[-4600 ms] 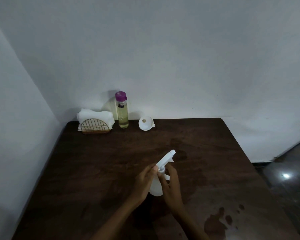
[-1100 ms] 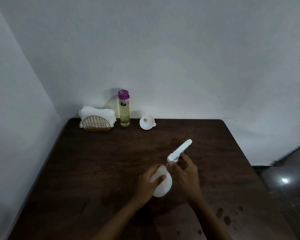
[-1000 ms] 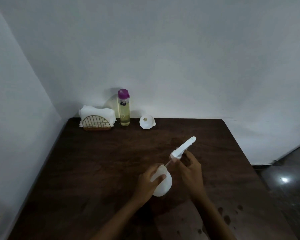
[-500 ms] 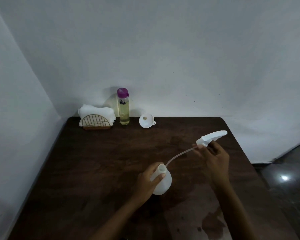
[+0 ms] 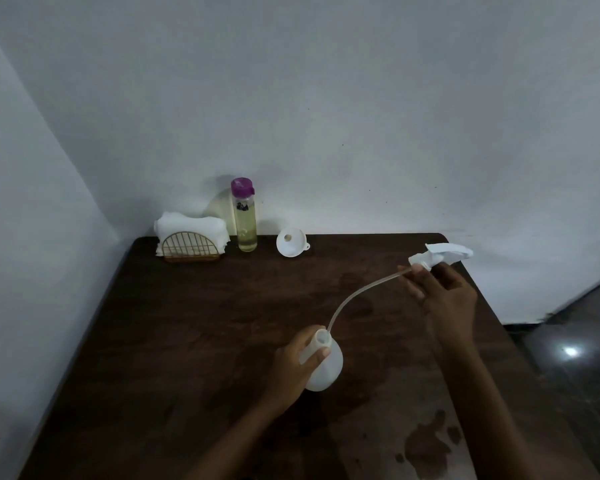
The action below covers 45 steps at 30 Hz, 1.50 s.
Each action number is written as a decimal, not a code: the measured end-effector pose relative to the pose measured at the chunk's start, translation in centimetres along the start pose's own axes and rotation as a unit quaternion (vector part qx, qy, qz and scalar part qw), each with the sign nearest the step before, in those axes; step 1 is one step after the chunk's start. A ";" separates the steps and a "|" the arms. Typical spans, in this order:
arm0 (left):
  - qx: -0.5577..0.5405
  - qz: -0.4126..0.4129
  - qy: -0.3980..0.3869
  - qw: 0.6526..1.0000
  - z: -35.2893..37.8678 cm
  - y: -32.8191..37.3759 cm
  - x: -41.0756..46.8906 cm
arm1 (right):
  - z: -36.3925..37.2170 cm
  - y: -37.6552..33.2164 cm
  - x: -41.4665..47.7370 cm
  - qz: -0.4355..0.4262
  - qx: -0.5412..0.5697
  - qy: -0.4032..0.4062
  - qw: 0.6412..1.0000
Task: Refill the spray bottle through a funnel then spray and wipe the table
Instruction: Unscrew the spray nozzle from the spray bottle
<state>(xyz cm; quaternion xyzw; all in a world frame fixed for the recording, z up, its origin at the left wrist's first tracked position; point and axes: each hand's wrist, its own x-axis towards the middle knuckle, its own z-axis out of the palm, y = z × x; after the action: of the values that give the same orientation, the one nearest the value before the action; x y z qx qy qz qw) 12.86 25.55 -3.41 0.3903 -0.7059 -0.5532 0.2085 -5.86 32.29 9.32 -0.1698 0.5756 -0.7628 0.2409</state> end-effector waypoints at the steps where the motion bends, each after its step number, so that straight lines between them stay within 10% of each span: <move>1: 0.003 0.000 0.001 1.000 0.0 0.0 0.0 | 0.3 -0.4 0.0 -0.002 0.010 -0.001 1.000; 12: 0.009 0.000 0.002 1.000 -0.1 0.1 -0.1 | 2.1 -6.3 1.2 -0.069 0.070 -0.020 0.995; 18: 0.010 0.000 0.004 1.000 0.0 -0.2 0.0 | 1.1 -8.5 3.6 -0.119 -0.106 -0.048 0.986; 23: -0.007 0.003 0.004 1.000 -0.1 0.1 0.0 | -0.9 -0.4 6.6 -0.013 -0.471 -0.085 0.878; 28: -0.003 -0.003 0.004 1.000 0.0 0.0 0.0 | -2.6 8.5 6.2 0.081 -0.599 -0.138 0.785; 45: -0.004 0.001 0.004 1.000 -0.1 0.0 -0.1 | -4.3 14.2 5.0 0.192 -0.601 -0.144 0.762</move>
<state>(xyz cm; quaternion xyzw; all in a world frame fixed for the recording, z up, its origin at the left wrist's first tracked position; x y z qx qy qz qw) 12.99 25.61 -3.38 0.3911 -0.7032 -0.5540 0.2137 -9.84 29.79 -5.63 -0.2737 0.8953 -0.1650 0.3104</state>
